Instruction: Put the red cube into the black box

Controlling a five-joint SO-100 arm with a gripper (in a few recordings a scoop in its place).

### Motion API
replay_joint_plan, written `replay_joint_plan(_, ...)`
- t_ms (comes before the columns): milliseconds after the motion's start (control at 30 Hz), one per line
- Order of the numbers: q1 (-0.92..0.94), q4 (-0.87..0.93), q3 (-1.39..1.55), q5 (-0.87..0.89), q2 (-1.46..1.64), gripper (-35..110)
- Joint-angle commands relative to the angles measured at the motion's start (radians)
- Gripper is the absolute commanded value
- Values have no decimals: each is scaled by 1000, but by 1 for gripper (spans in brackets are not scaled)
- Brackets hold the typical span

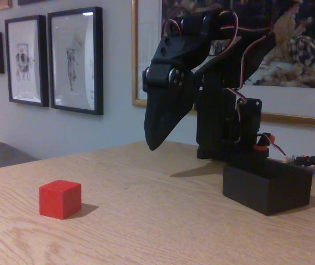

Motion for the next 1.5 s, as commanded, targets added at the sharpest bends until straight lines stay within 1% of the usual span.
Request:
replay_joint_plan(0, 44, 72, -29, 15, 121, -1)
replay_joint_plan(267, 41, 63, -75, 25, 75, 0)
replay_joint_plan(367, 37, 44, -244, 61, -130, 0)
replay_joint_plan(433, 35, 67, -408, 87, -305, 5)
replay_joint_plan(500, 31, 72, -565, 117, -468, 5)
replay_joint_plan(600, 41, 149, -816, 144, -698, 6)
replay_joint_plan(700, 44, 221, -996, 158, -856, 17)
replay_joint_plan(867, 43, 253, -1187, 213, -1051, 19)
replay_joint_plan(1000, 54, 330, -1338, 224, -1207, 31)
replay_joint_plan(1233, 75, 370, -1479, 236, -1374, 35)
replay_joint_plan(1367, 71, 394, -1565, 253, -1483, 40)
replay_joint_plan(1467, 67, 420, -1626, 255, -1545, 40)
